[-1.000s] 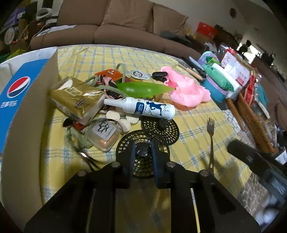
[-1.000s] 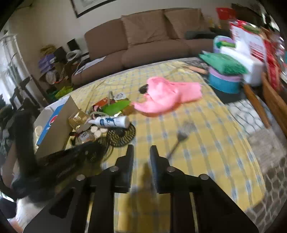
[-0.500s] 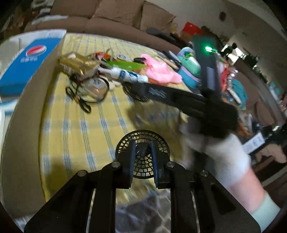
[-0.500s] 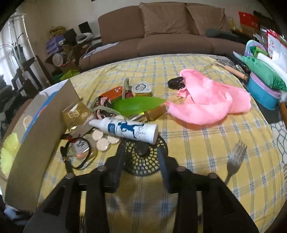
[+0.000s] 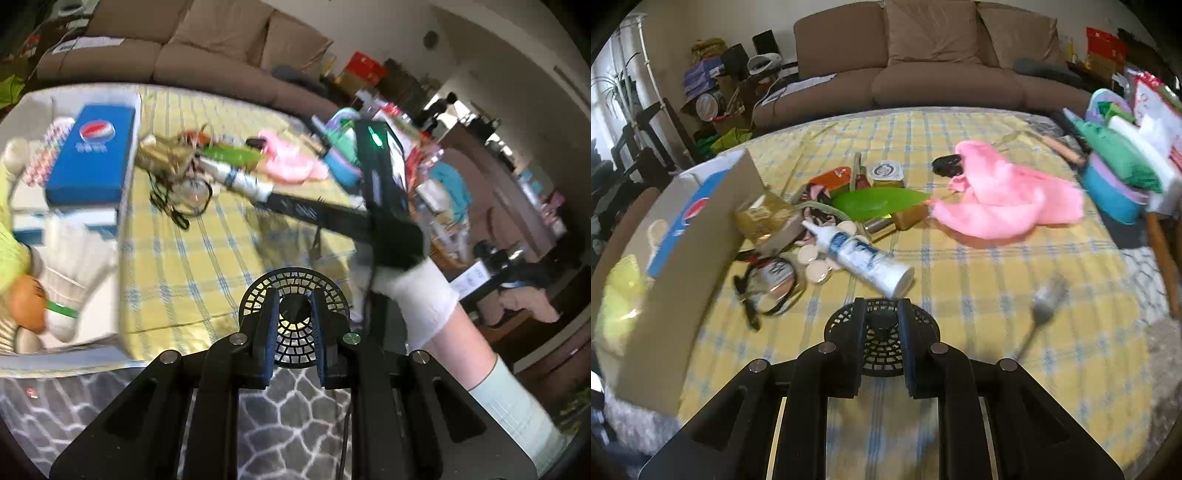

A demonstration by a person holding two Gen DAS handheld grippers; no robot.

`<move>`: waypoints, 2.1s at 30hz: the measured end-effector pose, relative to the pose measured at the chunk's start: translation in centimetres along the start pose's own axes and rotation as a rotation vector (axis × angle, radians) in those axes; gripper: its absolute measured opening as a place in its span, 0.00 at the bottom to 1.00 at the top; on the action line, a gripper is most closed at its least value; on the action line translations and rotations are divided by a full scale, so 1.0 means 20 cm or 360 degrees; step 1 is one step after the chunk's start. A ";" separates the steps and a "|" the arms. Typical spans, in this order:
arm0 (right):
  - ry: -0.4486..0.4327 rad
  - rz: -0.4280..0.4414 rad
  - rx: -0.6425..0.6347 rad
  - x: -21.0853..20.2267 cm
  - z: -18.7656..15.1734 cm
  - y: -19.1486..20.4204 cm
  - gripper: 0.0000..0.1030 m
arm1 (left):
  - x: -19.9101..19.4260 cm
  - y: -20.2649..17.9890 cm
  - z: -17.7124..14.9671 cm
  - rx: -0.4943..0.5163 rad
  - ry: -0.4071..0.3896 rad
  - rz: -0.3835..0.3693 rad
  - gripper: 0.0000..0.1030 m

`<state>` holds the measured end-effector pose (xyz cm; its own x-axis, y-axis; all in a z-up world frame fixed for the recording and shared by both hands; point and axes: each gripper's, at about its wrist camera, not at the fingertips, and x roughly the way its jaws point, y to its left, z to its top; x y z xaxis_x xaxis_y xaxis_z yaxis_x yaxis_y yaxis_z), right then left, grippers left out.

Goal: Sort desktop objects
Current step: 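Grasp a second black strainer with the right gripper while the left carries its strainer to the box, then lower both strainers onto the blue Pepsi box and open both grippers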

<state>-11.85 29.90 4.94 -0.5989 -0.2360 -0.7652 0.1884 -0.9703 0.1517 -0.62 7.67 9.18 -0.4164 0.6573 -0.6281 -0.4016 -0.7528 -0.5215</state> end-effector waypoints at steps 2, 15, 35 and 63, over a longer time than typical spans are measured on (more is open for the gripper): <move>0.0017 0.0092 0.0099 -0.09 -0.04 -0.02 0.16 | -0.11 0.06 0.04 -0.0057 -0.0010 -0.0065 0.15; -0.0149 0.0541 -0.0045 -0.38 0.10 0.67 0.16 | -0.67 0.73 0.34 -0.0294 -0.0217 0.0204 0.15; 0.0010 0.0412 -0.0247 0.34 0.56 1.20 0.16 | -0.25 1.28 0.91 -0.0315 -0.0105 0.0483 0.15; -0.0059 0.0373 -0.0401 0.33 0.42 1.18 0.16 | 0.01 1.22 0.98 -0.0180 0.0036 0.0546 0.15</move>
<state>-17.96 5.01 8.67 -0.5439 -0.4570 -0.7038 0.5075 -0.8471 0.1578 -26.40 -9.89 7.72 -0.4925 0.3660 -0.7896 -0.1482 -0.9293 -0.3383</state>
